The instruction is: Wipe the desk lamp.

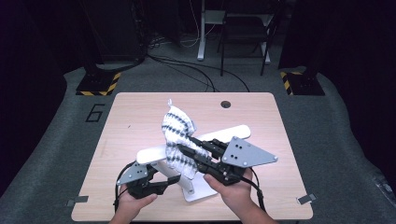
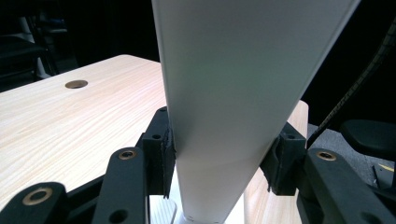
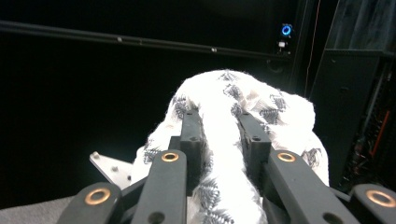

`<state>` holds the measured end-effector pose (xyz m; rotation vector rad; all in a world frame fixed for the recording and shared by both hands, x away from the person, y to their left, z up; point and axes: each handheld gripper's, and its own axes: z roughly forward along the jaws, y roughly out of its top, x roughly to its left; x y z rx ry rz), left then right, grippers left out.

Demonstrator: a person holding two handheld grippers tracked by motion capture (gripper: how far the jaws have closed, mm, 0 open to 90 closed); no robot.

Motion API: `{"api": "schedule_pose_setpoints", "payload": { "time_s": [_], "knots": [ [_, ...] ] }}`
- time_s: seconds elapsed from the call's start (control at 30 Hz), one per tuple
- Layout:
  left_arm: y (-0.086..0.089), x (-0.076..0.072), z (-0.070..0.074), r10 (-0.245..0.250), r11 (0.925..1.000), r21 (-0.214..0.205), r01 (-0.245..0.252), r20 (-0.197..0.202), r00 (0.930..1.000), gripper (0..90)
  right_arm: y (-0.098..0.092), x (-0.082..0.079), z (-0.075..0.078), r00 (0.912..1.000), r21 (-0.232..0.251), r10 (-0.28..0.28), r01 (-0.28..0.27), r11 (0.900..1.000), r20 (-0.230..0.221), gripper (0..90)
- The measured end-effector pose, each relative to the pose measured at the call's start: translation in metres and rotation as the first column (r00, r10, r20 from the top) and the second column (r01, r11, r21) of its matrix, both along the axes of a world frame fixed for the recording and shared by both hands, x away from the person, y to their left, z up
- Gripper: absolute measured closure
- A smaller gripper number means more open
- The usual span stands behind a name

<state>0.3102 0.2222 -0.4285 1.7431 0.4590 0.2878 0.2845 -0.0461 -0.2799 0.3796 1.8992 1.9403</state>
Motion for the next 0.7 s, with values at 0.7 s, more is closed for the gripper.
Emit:
{"api": "schedule_pose_setpoints", "payload": {
  "time_s": [0.7],
  "knots": [
    [0.003, 0.002, 0.004, -0.014, 0.9998, -0.012, 0.014, -0.014, 0.9998, 45.6, 0.024, 0.002, -0.013, 1.0000, -0.051, 0.000, 0.000, 0.9987, -0.003, 75.3]
  ]
}}
